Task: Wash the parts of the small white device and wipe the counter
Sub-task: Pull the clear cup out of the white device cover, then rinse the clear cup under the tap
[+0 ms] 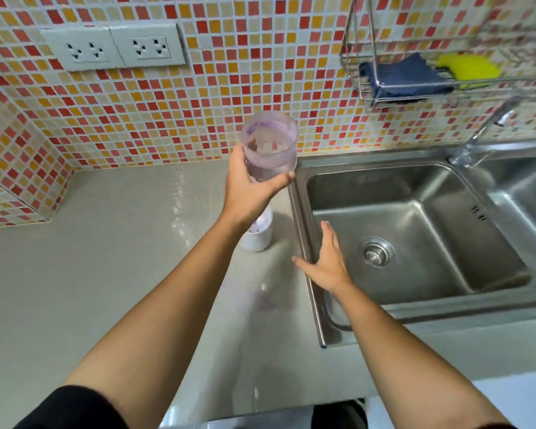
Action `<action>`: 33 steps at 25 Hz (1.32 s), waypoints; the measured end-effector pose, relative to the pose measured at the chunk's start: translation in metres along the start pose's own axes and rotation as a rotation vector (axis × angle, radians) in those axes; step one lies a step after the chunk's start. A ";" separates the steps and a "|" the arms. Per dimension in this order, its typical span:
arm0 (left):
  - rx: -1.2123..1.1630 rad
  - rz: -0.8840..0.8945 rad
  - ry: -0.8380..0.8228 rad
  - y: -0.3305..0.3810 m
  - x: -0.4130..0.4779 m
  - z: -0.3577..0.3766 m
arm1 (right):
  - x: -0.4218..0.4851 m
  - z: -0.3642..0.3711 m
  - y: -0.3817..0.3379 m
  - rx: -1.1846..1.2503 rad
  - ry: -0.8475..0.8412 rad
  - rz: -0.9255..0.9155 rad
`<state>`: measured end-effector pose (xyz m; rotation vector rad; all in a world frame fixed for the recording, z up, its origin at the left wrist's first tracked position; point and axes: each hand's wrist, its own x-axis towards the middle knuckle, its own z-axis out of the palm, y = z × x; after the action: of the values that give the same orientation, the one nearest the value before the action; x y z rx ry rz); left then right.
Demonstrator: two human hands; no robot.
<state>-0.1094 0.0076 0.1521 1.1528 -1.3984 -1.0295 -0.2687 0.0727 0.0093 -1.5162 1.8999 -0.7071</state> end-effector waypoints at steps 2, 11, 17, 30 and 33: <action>-0.055 -0.023 -0.036 -0.007 -0.016 0.032 | 0.002 -0.019 0.025 -0.112 0.036 0.004; -0.025 -0.240 -0.038 -0.048 -0.060 0.258 | 0.044 -0.183 0.203 -0.456 -0.007 0.016; -0.008 -0.329 -0.130 -0.072 -0.056 0.344 | 0.072 -0.272 0.294 -0.701 -0.046 0.018; 1.185 0.066 -0.315 -0.112 0.013 0.361 | 0.113 -0.297 0.354 -0.708 0.053 0.025; 1.468 0.322 -0.368 -0.121 0.028 0.356 | 0.114 -0.292 0.357 -0.696 0.076 0.027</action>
<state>-0.4481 -0.0371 -0.0063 1.6265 -2.6542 0.2271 -0.7371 0.0454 -0.0659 -1.8705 2.3615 -0.0703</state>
